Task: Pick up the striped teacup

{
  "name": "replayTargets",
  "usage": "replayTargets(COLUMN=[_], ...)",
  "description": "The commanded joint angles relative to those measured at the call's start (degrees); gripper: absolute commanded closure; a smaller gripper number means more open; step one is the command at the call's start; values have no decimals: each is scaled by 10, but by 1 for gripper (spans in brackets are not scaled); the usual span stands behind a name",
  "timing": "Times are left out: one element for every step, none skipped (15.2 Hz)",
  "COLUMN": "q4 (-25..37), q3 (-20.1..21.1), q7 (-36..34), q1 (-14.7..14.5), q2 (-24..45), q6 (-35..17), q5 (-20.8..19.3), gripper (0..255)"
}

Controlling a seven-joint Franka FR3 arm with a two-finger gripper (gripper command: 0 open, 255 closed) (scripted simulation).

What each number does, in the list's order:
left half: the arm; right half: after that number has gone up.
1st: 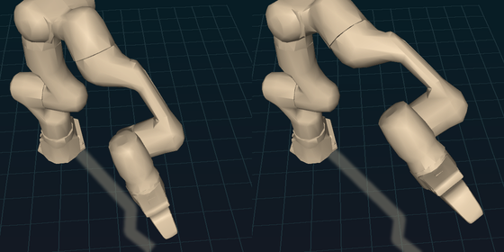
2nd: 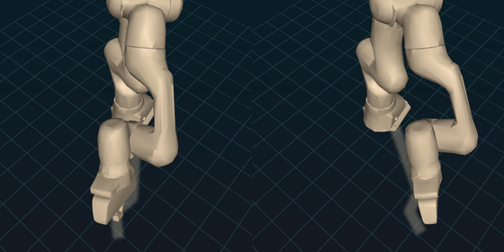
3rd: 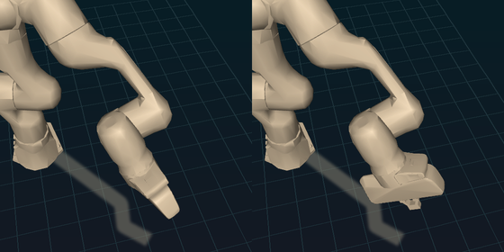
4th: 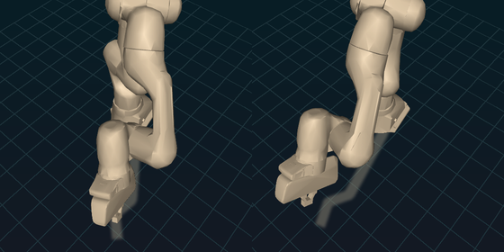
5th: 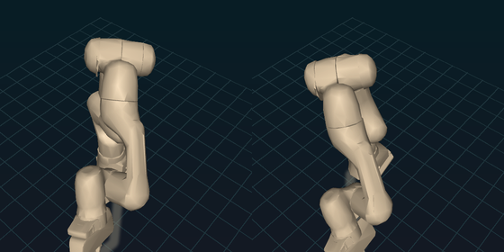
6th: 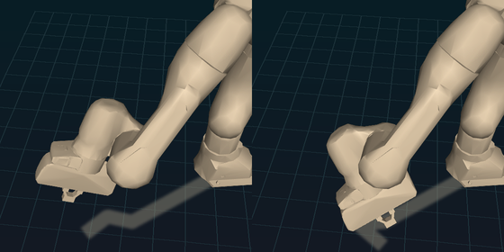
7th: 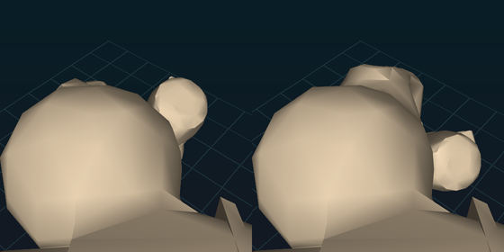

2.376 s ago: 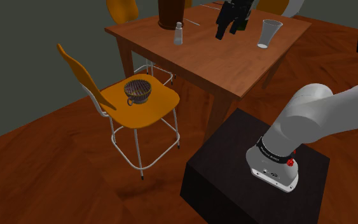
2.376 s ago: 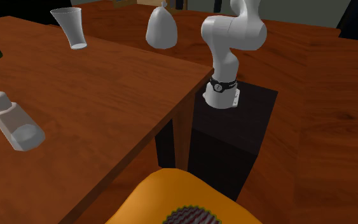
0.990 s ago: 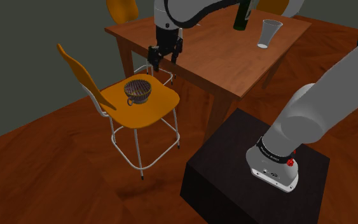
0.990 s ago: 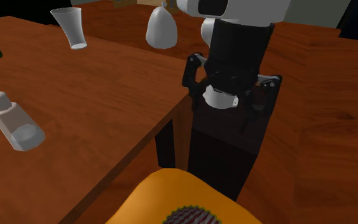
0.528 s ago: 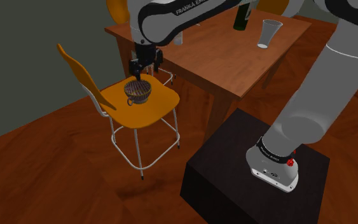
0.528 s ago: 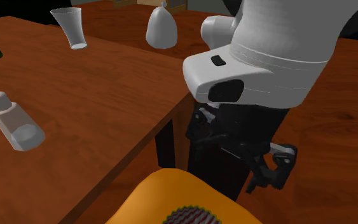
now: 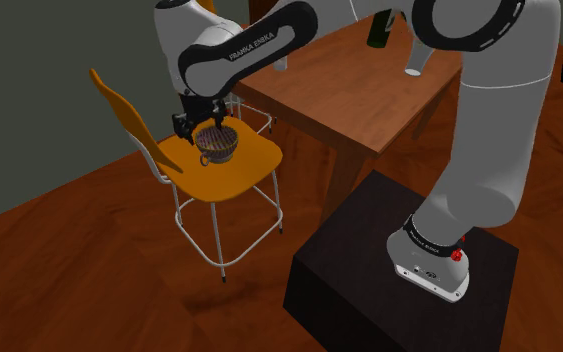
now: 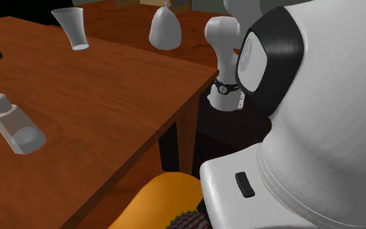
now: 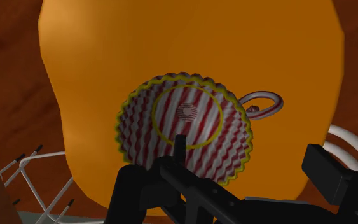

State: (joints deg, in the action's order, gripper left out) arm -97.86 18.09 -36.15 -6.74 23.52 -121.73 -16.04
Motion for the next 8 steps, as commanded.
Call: replayTargets(q4=[40,37,34,32,29,27,24,22], q3=[-4,-6,-6,-7,-8,-9,-10,-11], q7=[-11,-12,-14,-16,-17,-19,-21,-22], q1=[-13,-13,-13,-14,-14,-15,-15,-16], q2=[38,41,45,48,52,55,59,63], q6=[8,2,-4,-10,-16,-22,-28,-33], q5=[-13,-14,-16,-18,-19,-21,-23,-25], gripper=[0,0,0,0,0,0,0,0])
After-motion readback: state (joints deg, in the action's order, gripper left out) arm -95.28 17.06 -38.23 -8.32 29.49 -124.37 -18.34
